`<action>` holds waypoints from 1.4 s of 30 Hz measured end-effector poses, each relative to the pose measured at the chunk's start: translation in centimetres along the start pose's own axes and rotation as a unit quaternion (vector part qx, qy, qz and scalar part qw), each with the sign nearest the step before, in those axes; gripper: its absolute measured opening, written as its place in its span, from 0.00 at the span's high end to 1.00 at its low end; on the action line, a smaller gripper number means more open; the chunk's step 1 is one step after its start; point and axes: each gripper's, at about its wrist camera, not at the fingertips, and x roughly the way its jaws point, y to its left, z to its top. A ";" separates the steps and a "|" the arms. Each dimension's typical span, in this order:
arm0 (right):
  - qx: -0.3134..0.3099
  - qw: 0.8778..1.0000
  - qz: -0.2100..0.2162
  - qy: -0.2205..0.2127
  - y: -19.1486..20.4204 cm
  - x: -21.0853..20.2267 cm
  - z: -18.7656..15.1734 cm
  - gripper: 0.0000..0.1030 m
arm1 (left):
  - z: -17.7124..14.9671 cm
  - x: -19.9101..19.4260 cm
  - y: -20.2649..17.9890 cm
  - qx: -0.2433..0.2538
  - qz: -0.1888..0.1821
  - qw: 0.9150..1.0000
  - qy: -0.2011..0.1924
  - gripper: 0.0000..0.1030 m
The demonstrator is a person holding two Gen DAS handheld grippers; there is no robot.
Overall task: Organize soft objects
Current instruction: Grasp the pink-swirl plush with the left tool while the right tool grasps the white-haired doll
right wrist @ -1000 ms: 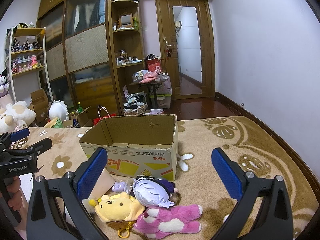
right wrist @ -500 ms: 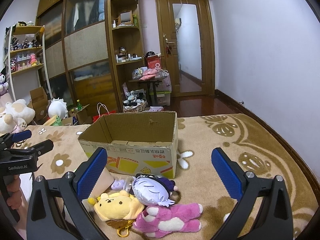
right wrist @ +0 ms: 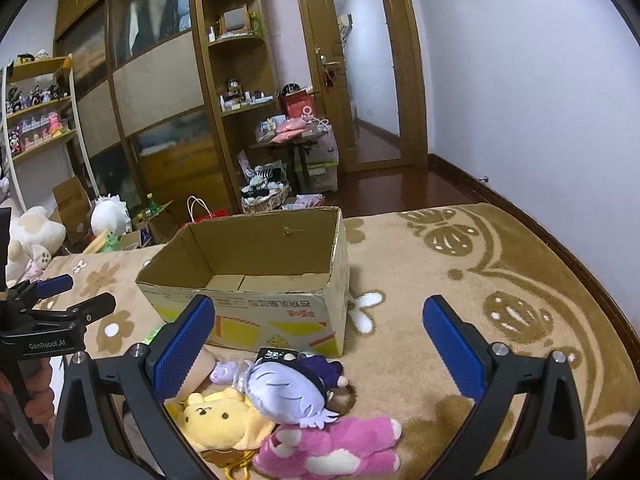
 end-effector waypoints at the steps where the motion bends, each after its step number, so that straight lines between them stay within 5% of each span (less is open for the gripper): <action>1: 0.000 1.000 0.003 0.005 -0.1 0.3 0.1 0.00 | -0.1 0.4 -0.3 0.005 0.000 1.000 0.007 0.00; 15: -0.004 0.996 0.040 0.083 0.0 4.9 -1.1 0.00 | -1.5 4.9 -2.8 0.034 -0.035 0.996 0.081 0.00; 32: -0.007 0.983 0.072 0.171 1.2 9.3 -3.7 0.00 | -2.9 8.8 -4.4 0.055 -0.033 0.987 0.150 0.00; 42: -0.006 0.978 0.072 0.196 1.0 10.1 -4.5 0.05 | -3.2 8.8 -5.0 0.074 -0.016 0.987 0.144 0.01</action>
